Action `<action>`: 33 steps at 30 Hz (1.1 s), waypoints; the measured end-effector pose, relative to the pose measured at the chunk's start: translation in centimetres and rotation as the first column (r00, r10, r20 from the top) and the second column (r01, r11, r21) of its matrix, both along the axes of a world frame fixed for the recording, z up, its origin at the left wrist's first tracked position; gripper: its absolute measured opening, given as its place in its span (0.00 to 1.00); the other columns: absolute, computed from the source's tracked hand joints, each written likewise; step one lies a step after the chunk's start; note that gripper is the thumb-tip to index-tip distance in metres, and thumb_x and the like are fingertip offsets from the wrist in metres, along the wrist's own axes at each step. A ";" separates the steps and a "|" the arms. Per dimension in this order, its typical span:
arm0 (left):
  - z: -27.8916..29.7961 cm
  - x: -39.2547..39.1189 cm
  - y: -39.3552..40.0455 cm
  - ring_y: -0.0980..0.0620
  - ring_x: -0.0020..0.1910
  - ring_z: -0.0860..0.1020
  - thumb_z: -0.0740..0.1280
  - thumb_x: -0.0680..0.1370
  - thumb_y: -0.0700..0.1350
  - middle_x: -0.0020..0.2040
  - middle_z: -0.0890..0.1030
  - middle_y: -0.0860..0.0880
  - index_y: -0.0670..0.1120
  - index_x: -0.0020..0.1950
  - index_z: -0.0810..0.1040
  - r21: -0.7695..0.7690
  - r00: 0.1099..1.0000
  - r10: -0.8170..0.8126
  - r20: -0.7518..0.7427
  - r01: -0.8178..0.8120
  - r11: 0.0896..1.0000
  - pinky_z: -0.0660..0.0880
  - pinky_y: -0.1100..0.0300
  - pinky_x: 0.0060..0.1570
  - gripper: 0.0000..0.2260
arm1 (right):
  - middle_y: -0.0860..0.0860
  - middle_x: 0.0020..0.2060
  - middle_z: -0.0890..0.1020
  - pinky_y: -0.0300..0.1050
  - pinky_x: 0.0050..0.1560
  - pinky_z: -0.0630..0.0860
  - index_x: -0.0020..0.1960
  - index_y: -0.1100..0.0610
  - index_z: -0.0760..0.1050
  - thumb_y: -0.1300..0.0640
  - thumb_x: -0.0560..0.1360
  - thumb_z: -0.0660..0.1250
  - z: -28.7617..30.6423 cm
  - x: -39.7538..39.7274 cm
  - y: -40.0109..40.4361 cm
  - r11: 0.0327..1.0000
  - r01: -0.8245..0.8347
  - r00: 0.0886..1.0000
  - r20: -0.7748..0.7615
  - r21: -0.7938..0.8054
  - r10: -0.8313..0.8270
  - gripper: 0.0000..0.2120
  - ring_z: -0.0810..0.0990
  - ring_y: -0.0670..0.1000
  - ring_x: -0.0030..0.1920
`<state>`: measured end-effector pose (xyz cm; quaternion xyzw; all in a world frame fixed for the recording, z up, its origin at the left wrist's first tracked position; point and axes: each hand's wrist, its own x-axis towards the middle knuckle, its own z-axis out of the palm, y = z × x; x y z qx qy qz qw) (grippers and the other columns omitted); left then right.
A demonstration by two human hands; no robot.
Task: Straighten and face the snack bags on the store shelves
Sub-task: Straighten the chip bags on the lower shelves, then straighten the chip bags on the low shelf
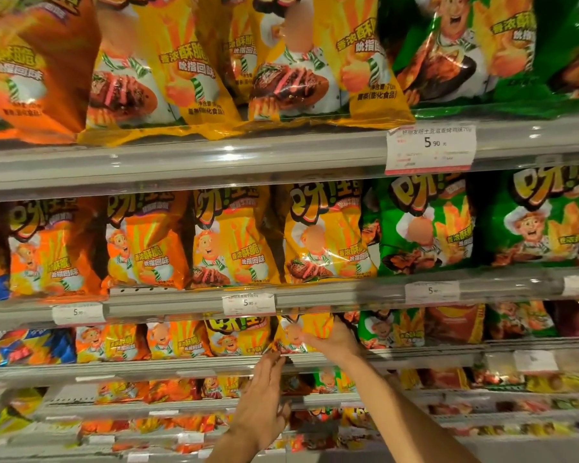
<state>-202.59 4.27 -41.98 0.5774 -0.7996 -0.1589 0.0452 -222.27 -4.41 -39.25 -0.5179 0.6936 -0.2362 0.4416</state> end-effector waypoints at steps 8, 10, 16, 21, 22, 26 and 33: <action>-0.5 -4.3 0.8 0.44 0.79 0.53 0.62 0.79 0.54 0.77 0.53 0.45 0.47 0.80 0.52 -0.082 0.976 0.218 0.022 -0.216 0.973 0.65 0.54 0.73 0.33 | 0.48 0.69 0.76 0.45 0.70 0.71 0.76 0.54 0.69 0.40 0.74 0.74 -0.6 -3.2 4.0 0.979 -0.027 0.997 -0.073 -0.200 0.013 0.36 0.73 0.51 0.71; -0.3 -5.9 1.1 0.43 0.78 0.56 0.64 0.79 0.53 0.76 0.56 0.43 0.46 0.78 0.58 -0.110 0.963 0.268 -0.023 -0.269 0.957 0.65 0.53 0.73 0.30 | 0.46 0.69 0.76 0.42 0.70 0.71 0.74 0.54 0.72 0.45 0.75 0.75 -0.5 -4.8 5.3 0.977 0.012 0.999 0.041 -0.215 -0.004 0.31 0.74 0.48 0.70; -0.1 -12.3 1.6 0.43 0.67 0.68 0.66 0.79 0.50 0.66 0.69 0.43 0.42 0.70 0.70 -0.140 0.921 0.338 -0.195 -0.367 0.920 0.68 0.51 0.67 0.22 | 0.42 0.52 0.83 0.29 0.53 0.77 0.57 0.54 0.82 0.58 0.78 0.73 -0.7 -12.6 8.1 0.960 0.153 0.978 0.173 -0.236 -0.113 0.09 0.82 0.41 0.56; 0.4 -21.5 1.3 0.49 0.51 0.80 0.68 0.77 0.41 0.48 0.78 0.55 0.46 0.58 0.78 -0.049 0.803 0.319 -0.503 -0.395 0.917 0.74 0.58 0.49 0.10 | 0.51 0.48 0.83 0.25 0.45 0.73 0.52 0.59 0.81 0.62 0.78 0.72 -0.8 -22.2 9.4 0.940 0.256 0.960 0.177 -0.226 -0.219 0.04 0.82 0.45 0.49; 0.4 -23.5 1.3 0.50 0.48 0.81 0.70 0.76 0.40 0.46 0.79 0.57 0.46 0.57 0.79 -0.055 0.786 0.323 -0.527 -0.411 0.910 0.73 0.60 0.44 0.10 | 0.51 0.48 0.84 0.27 0.47 0.72 0.52 0.59 0.81 0.61 0.77 0.73 -0.8 -24.3 9.6 0.934 0.263 0.960 0.160 -0.241 -0.229 0.04 0.82 0.49 0.51; 0.6 -31.0 1.1 0.50 0.45 0.81 0.70 0.76 0.39 0.45 0.82 0.52 0.46 0.57 0.78 0.044 0.694 0.411 -0.592 -0.481 0.876 0.76 0.57 0.42 0.11 | 0.52 0.44 0.85 0.26 0.45 0.72 0.49 0.61 0.83 0.65 0.76 0.74 -1.1 -32.5 9.9 0.899 0.319 0.947 0.081 -0.299 -0.309 0.02 0.84 0.55 0.49; 1.5 -39.3 1.3 0.44 0.52 0.79 0.67 0.77 0.36 0.52 0.80 0.48 0.45 0.59 0.76 0.125 0.547 0.475 -0.689 -0.556 0.821 0.77 0.50 0.54 0.12 | 0.54 0.47 0.85 0.45 0.54 0.80 0.55 0.62 0.82 0.63 0.77 0.73 -1.4 -41.7 10.2 0.873 0.356 0.934 0.107 -0.334 -0.340 0.08 0.84 0.54 0.49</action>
